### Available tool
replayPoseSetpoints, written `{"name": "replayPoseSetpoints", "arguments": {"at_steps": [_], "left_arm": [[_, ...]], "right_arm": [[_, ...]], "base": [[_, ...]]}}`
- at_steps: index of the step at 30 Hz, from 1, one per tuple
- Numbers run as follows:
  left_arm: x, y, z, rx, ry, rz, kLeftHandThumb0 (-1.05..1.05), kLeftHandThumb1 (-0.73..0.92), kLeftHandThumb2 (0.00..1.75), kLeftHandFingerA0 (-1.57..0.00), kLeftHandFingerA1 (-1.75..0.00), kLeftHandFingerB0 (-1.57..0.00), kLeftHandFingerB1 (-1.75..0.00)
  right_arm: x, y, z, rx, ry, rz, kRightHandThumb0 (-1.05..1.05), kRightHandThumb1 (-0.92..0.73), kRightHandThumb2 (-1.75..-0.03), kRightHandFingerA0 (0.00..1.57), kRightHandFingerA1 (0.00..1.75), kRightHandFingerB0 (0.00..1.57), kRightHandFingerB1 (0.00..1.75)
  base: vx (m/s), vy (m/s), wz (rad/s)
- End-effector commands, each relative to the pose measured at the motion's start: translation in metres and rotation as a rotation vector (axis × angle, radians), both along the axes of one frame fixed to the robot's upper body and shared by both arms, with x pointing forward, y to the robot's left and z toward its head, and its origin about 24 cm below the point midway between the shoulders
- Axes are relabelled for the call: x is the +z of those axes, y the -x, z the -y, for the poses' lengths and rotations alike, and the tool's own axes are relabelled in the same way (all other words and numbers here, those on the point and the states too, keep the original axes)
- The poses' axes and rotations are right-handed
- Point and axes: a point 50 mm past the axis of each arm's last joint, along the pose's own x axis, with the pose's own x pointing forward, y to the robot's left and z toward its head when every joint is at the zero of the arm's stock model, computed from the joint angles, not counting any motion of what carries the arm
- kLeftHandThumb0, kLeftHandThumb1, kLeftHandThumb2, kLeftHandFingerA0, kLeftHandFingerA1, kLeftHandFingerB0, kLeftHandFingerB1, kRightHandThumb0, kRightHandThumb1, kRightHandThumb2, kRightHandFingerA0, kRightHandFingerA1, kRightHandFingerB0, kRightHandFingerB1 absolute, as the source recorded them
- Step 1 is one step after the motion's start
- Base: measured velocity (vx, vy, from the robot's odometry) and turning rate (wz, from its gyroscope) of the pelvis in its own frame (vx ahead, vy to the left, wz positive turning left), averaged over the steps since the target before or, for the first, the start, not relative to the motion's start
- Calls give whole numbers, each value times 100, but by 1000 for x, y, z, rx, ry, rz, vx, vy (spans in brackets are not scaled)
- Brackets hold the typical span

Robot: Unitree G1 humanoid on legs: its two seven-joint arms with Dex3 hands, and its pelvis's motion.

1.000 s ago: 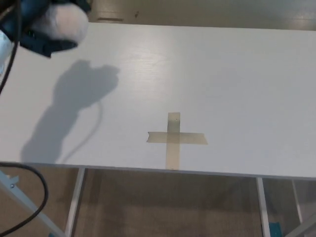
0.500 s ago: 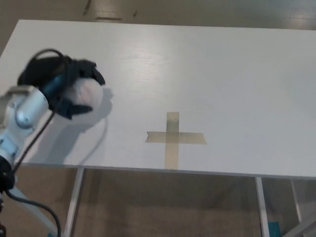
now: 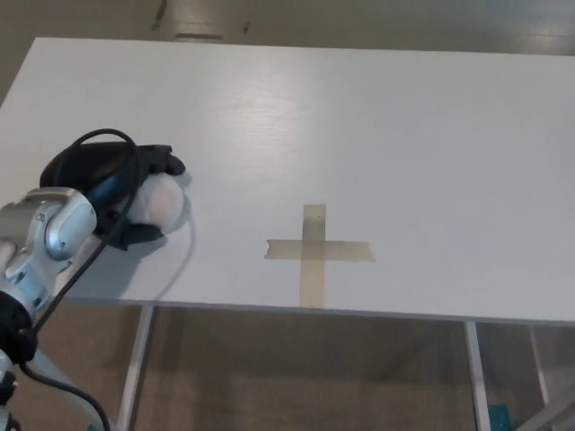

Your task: Use the left hand to take the pink dumpling toy on a person's hand and put it on the desk.

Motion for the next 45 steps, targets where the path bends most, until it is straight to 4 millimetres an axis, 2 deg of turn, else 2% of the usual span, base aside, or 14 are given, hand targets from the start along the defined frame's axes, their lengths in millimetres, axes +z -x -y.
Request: {"name": "replayPoseSetpoints", "arguments": {"at_steps": [1, 9, 17, 25, 29, 30, 32, 33, 34, 36, 37, 38, 40, 45], "left_arm": [[-1, -1, -6, 87, -16, -118, -88, 54, 58, 0, 0, 0, -13], [21, 4, 5, 18, 51, -43, -93, 56, 58, 0, 0, 0, -8], [88, 26, 22, -147, 211, 225, -99, 52, 68, 0, 0, 0, -2], [152, 72, 21, -310, 337, 554, -103, 52, 69, 0, 0, 0, 0], [150, 109, 18, -396, 439, 632, -100, 48, 69, 0, 0, 0, -5], [143, 119, 18, -416, 462, 643, -79, 44, 86, 0, -1, -2, -8], [135, 132, 18, -438, 489, 654, -79, 44, 86, 0, -1, -2, -8], [132, 136, 17, -443, 494, 654, -73, 41, 82, -4, -15, -7, -20], [124, 143, 16, -452, 502, 652, -34, 19, 83, -1, -49, 0, -46], [109, 159, 12, -458, 531, 631, -29, 22, 84, -9, -51, -9, -49], [104, 165, 10, -454, 548, 608, -60, 40, 72, -30, -43, -28, -40], [103, 167, 9, -452, 555, 597, -60, 40, 72, -30, -43, -28, -40], [87, 185, 2, -429, 639, 469, -41, 43, 54, -77, -48, -64, -42], [54, 228, -8, -365, 744, 271, -35, 47, 54, -89, -52, -76, -47]], "right_arm": [[0, 1, 1, 9, 6, -8, -24, -74, -62, 58, 43, 52, 41], [0, 1, 1, -1, 2, -4, -24, -74, -62, 58, 43, 50, 40], [1, 0, 2, -8, 8, -1, -24, -74, -62, 58, 43, 51, 40], [3, -2, 4, 5, 12, 2, -24, -74, -62, 58, 43, 50, 40], [2, -2, 3, 9, 9, -2, -24, -74, -62, 58, 43, 51, 40], [2, -1, 4, 9, 9, -2, -23, -74, -62, 59, 43, 51, 40], [2, 0, 4, 8, 9, -2, -23, -74, -62, 59, 43, 51, 40], [1, 1, 4, 9, 9, -4, -23, -74, -62, 59, 43, 50, 40], [1, 1, 3, 11, 10, -6, -23, -74, -62, 59, 43, 50, 40], [0, 2, 2, 17, 12, -13, -23, -74, -62, 59, 43, 50, 40], [-1, 3, 2, 21, 13, -15, -23, -74, -62, 58, 43, 50, 40], [-1, 3, 2, 22, 14, -15, -23, -74, -62, 58, 43, 50, 40], [-1, 3, 1, 30, 15, -19, -24, -74, -62, 58, 43, 50, 40], [-6, 12, -1, 32, 7, -47, -24, -75, -63, 56, 42, 47, 39]], "base": [[0, 0, 0], [0, 0, 0], [0, 0, 0], [0, 0, 0], [0, 0, 0], [0, 0, 0], [0, 0, 0], [0, 0, 0], [0, 0, 0], [0, 0, 0], [0, 0, 0], [0, 0, 0], [0, 0, 0], [0, 0, 0]]}}
